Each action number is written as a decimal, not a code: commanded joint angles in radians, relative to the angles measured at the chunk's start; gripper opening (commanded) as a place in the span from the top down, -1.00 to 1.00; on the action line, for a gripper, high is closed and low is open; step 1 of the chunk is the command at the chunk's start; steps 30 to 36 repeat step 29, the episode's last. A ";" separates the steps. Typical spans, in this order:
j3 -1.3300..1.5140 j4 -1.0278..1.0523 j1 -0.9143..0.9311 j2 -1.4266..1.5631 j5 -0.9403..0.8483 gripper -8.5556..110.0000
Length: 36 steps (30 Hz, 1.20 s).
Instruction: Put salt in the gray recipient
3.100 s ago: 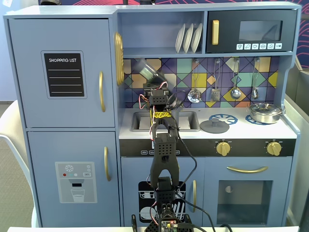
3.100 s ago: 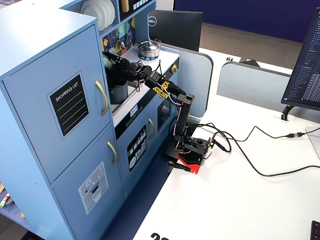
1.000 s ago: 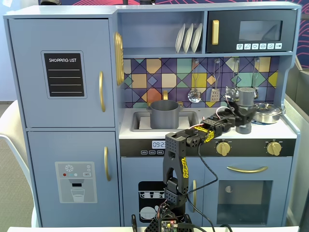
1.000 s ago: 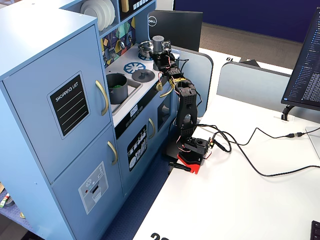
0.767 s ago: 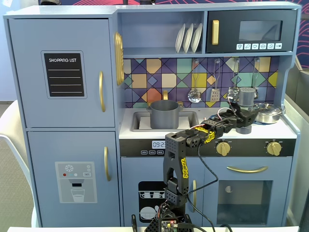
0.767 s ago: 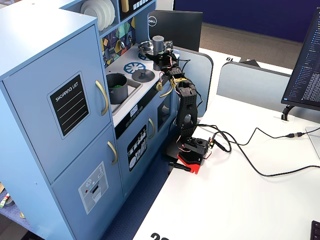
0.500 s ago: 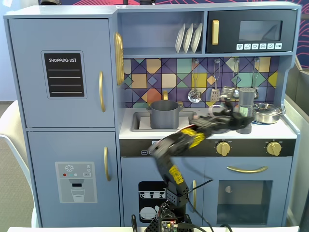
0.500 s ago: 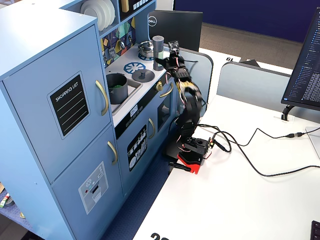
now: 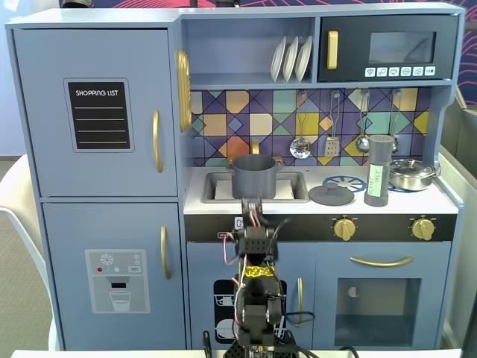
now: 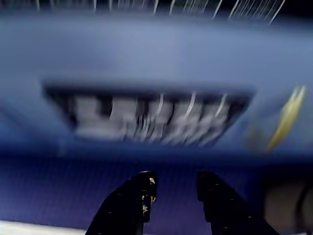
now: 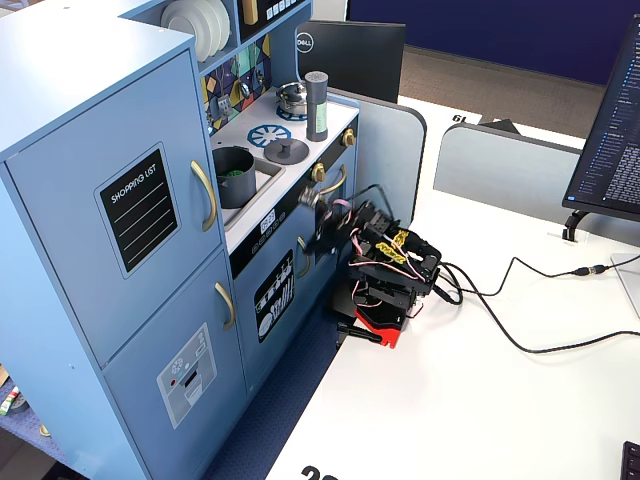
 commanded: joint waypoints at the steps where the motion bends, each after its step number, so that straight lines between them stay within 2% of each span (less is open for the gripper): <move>1: 0.155 -0.029 -0.031 0.018 -0.002 0.86; 3: 0.210 0.012 -0.020 0.018 -0.075 0.86; 6: 0.210 0.091 -0.061 0.020 0.008 0.85; 36: 0.212 0.089 -0.044 0.020 0.003 0.78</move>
